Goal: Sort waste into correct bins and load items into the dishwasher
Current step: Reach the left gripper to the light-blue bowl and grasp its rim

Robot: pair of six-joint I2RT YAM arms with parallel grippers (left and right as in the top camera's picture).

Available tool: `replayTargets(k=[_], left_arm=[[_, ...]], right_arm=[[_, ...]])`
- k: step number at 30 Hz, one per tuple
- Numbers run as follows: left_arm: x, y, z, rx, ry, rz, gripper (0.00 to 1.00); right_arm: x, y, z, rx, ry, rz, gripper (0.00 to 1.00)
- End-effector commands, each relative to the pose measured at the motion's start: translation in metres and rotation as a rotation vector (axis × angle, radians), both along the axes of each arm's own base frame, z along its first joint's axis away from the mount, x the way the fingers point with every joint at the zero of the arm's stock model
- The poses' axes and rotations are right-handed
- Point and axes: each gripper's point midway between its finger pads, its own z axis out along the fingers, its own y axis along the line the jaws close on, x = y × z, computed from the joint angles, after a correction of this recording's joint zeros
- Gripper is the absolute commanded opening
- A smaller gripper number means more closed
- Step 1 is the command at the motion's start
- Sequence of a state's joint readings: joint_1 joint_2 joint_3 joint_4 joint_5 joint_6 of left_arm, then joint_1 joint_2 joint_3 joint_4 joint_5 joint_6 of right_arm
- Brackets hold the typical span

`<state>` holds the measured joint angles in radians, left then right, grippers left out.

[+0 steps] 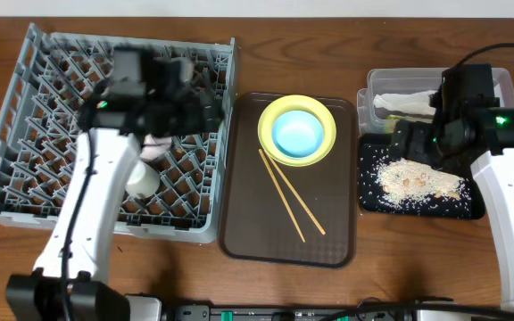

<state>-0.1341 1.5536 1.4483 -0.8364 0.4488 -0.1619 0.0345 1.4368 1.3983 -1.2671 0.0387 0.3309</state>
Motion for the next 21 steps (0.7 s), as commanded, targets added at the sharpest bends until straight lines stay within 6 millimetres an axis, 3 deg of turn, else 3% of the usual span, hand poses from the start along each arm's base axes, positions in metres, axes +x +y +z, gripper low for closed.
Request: replayTargets(k=[1, 5, 11, 16, 21], left_arm=[[0.021, -0.018, 0.017, 0.09, -0.053, 0.01, 0.9], [0.028, -0.066, 0.005, 0.153, -0.101, -0.126, 0.9], [0.022, -0.135, -0.047, 0.269, -0.115, -0.318, 0.9], [0.011, -0.176, -0.09, 0.287, -0.074, -0.412, 0.91], [-0.005, -0.201, -0.13, 0.313, -0.02, -0.48, 0.91]], right_arm=[[-0.003, -0.027, 0.007, -0.092, -0.012, -0.133, 0.99], [-0.007, -0.035, 0.006, -0.093, -0.001, -0.162, 0.99], [-0.01, -0.044, 0.005, -0.093, 0.008, -0.192, 0.99], [-0.01, -0.044, 0.005, -0.093, 0.008, -0.192, 0.99], [-0.01, -0.044, 0.005, -0.093, 0.008, -0.192, 0.99]])
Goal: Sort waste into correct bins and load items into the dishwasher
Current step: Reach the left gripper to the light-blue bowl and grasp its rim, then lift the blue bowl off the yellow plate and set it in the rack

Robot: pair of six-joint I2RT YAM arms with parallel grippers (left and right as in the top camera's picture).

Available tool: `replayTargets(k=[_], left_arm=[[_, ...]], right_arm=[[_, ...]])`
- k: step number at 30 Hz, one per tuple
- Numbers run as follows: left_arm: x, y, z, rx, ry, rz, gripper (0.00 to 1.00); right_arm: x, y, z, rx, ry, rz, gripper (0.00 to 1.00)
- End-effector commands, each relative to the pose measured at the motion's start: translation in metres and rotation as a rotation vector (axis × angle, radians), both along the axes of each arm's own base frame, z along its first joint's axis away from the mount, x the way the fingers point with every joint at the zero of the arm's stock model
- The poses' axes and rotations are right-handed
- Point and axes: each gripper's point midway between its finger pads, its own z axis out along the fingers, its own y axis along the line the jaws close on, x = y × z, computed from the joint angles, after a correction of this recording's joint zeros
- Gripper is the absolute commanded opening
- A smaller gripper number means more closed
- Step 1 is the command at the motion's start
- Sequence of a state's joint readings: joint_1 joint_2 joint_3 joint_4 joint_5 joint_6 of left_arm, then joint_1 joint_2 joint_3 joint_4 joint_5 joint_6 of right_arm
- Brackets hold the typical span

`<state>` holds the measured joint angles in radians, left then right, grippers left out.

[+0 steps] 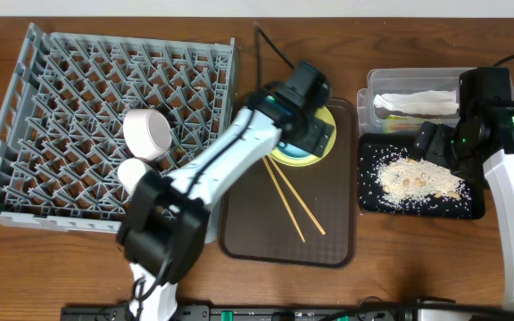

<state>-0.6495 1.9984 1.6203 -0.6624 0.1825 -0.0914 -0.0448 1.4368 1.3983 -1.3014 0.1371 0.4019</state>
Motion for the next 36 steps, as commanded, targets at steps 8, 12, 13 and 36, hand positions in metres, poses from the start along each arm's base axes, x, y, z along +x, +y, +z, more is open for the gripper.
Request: replayTargets(k=[8, 12, 13, 36], left_arm=[[-0.018, -0.016, -0.059, 0.094, 0.075, -0.068, 0.9], [-0.011, -0.008, -0.063, 0.128, 0.058, -0.045, 0.66], [-0.008, -0.003, -0.063, 0.155, 0.039, -0.032, 0.57], [-0.012, 0.012, -0.07, 0.218, 0.037, -0.015, 0.08]], right_arm=[[0.0, -0.004, 0.006, -0.017, -0.019, -0.019, 0.99], [-0.001, -0.004, 0.006, -0.017, -0.014, -0.019, 0.99], [-0.001, -0.004, 0.006, -0.017, -0.012, -0.019, 0.99], [-0.003, -0.004, 0.005, -0.016, -0.004, -0.019, 0.99]])
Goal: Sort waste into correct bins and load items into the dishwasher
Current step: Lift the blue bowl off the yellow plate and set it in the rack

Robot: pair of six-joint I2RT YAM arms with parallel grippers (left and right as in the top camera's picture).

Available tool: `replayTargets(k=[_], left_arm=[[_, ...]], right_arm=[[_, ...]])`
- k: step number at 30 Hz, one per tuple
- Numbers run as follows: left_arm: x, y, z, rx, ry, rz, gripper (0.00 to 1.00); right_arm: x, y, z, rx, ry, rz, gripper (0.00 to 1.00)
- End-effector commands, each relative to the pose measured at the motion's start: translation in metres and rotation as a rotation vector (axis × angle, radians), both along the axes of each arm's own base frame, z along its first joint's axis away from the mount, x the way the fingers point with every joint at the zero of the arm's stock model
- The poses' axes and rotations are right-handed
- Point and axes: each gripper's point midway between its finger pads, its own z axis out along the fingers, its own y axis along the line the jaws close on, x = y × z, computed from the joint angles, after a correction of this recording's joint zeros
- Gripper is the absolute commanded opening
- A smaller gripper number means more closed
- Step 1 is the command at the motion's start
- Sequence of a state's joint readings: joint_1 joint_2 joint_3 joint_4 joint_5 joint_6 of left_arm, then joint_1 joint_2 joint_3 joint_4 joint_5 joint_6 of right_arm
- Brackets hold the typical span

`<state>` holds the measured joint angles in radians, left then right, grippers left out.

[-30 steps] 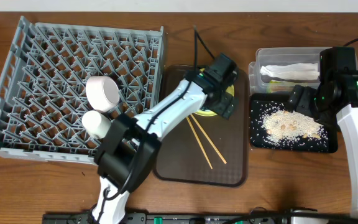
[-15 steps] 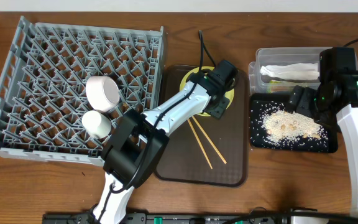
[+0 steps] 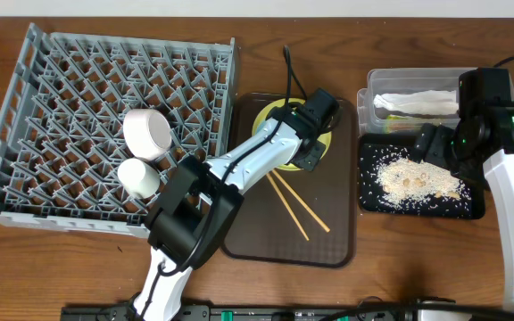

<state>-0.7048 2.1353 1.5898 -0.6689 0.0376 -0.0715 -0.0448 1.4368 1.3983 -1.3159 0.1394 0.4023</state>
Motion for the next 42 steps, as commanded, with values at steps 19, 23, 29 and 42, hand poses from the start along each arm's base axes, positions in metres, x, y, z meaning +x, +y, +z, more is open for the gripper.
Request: replayTargets(k=[19, 23, 29, 42], left_arm=[[0.053, 0.072, 0.174, -0.262, -0.284, 0.159, 0.07], [0.054, 0.087, 0.198, -0.448, -0.232, 0.102, 0.08], [0.065, 0.126, 0.221, -0.751, -0.138, 0.103, 0.08], [0.099, 0.225, 0.224, -1.139, -0.093, 0.161, 0.08]], right_arm=[[0.0, -0.004, 0.006, -0.015, -0.017, -0.018, 0.99], [0.0, -0.004, 0.006, -0.015, -0.017, -0.018, 0.99], [-0.001, -0.004, 0.006, -0.015, -0.015, -0.018, 0.99], [-0.001, -0.002, 0.005, -0.003, -0.012, -0.016, 0.99]])
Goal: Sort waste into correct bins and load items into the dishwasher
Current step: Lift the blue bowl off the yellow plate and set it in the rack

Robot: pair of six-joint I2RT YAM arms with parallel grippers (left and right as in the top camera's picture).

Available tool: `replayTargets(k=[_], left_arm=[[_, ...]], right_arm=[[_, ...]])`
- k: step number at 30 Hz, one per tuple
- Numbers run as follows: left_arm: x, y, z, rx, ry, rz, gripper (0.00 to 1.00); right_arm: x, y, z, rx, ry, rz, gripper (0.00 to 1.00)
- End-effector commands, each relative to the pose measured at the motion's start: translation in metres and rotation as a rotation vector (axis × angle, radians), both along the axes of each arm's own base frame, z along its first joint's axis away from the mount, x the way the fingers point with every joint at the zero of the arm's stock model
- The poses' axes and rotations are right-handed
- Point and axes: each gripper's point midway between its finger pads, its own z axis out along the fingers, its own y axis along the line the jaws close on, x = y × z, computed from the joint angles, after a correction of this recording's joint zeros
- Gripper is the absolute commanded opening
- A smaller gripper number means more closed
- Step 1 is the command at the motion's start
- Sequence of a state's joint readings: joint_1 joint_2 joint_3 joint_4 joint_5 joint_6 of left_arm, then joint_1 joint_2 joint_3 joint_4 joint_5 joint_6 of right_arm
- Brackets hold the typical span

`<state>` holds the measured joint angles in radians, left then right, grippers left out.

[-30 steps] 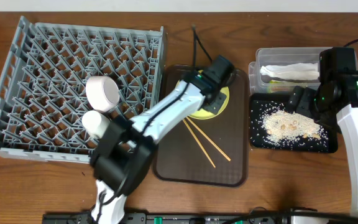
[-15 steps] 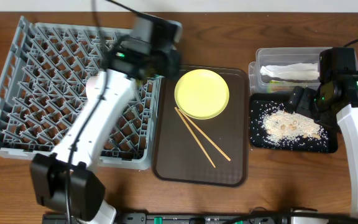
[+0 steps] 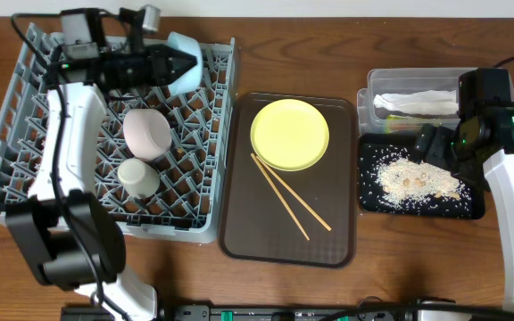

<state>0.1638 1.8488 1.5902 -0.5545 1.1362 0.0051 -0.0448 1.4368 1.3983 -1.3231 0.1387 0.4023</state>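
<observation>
My left gripper (image 3: 173,64) is shut on a light blue bowl (image 3: 186,55), which stands tilted on its edge over the back right corner of the grey dish rack (image 3: 25,187). Two pale cups (image 3: 145,132) (image 3: 138,176) lie in the rack's middle. A yellow plate (image 3: 290,134) sits bare on the brown tray (image 3: 239,232), and a pair of chopsticks (image 3: 291,196) lies in front of the plate. My right gripper (image 3: 431,143) hovers over the black tray (image 3: 471,209) of crumbs; its fingers are too dark to read.
A clear container (image 3: 498,82) holding a crumpled white wrapper (image 3: 415,101) stands behind the black tray at the back right. The rack fills the left side of the wooden table (image 3: 400,285).
My left gripper was down at the blue bowl on the yellow plate. Now it holds the bowl over the rack's back right corner, and the plate is bare. The right arm has not moved.
At first my left arm was over the rack by the cups, with the blue bowl on the yellow plate. At the two following moments it was at the bowl on the tray. Now the bowl is at the rack. The right arm shifted slightly right early, then stayed.
</observation>
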Motion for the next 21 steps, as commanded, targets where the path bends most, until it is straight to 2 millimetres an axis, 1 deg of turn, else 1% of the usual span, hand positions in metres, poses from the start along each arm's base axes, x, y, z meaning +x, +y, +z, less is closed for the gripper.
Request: replayTargets(k=[1, 5, 7, 12, 15, 18, 20, 21], left_arm=[[-0.001, 0.008, 0.002, -0.143, -0.002, -0.067, 0.08], [0.009, 0.026, -0.012, -0.24, 0.035, -0.066, 0.08], [0.014, 0.036, -0.023, -0.269, 0.063, -0.048, 0.08], [0.024, 0.059, -0.051, -0.292, 0.116, 0.005, 0.08], [0.026, 0.068, -0.059, -0.298, 0.131, 0.027, 0.08], [0.029, 0.084, -0.068, -0.273, 0.141, 0.077, 0.09], [0.031, 0.095, -0.073, -0.248, 0.146, 0.117, 0.25], [0.032, 0.1, -0.074, -0.24, 0.147, 0.133, 0.3]], right_arm=[[0.0, -0.002, 0.006, -0.004, -0.019, -0.016, 0.99], [0.0, -0.002, 0.006, -0.004, -0.019, -0.016, 0.99], [0.0, -0.002, 0.006, -0.004, -0.019, -0.016, 0.99], [0.0, -0.002, 0.005, -0.004, -0.016, -0.016, 0.99], [0.0, -0.002, 0.005, -0.004, -0.017, -0.016, 0.99], [0.0, -0.002, 0.005, -0.004, -0.017, -0.017, 0.99], [0.0, -0.002, 0.005, -0.004, -0.017, -0.017, 0.99], [0.0, -0.002, 0.005, -0.004, -0.017, -0.017, 0.99]])
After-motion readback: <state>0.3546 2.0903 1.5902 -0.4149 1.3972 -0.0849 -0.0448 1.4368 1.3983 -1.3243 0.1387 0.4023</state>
